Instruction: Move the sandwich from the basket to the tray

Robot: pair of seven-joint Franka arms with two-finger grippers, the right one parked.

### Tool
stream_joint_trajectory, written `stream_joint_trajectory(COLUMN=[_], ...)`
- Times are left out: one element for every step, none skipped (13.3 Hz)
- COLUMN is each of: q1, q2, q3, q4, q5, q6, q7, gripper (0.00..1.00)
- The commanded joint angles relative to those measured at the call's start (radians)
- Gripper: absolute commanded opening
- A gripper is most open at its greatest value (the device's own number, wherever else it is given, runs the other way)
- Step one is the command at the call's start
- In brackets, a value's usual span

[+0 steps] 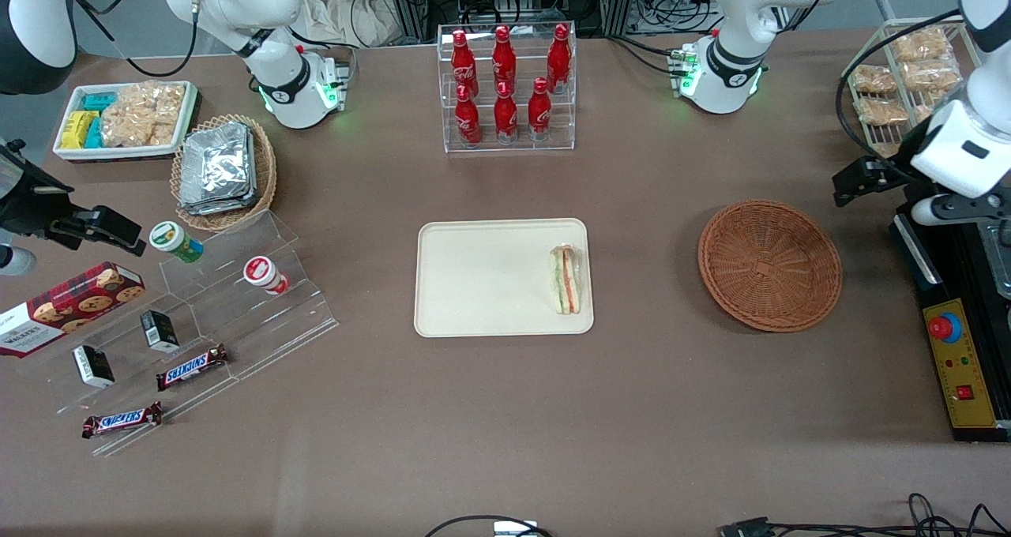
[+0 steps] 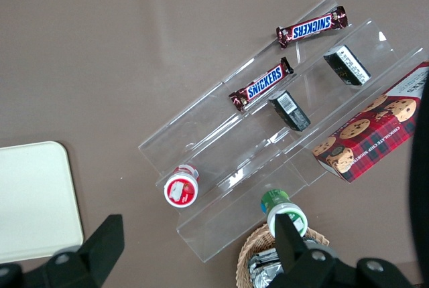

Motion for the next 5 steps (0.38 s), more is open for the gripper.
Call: stream_joint_trajectory(q1=[-0.023,-0.023,-0.020,-0.022,-0.020], q2=[0.057,0.056,0.054,0.054,0.056], q3=[0.006,0.006,0.007,0.007,0.007], q4=[0.113,0.115,0.115,0.119,0.121], q5=[0.001,-0.001,-0.006,-0.009,-0.016], q6=[-0.059,-0.063,-0.064,-0.064,-0.067], q7=[0.005,0.012,0.018,0.014,0.014], gripper=[1.00,1.00,1.00,1.00,1.00])
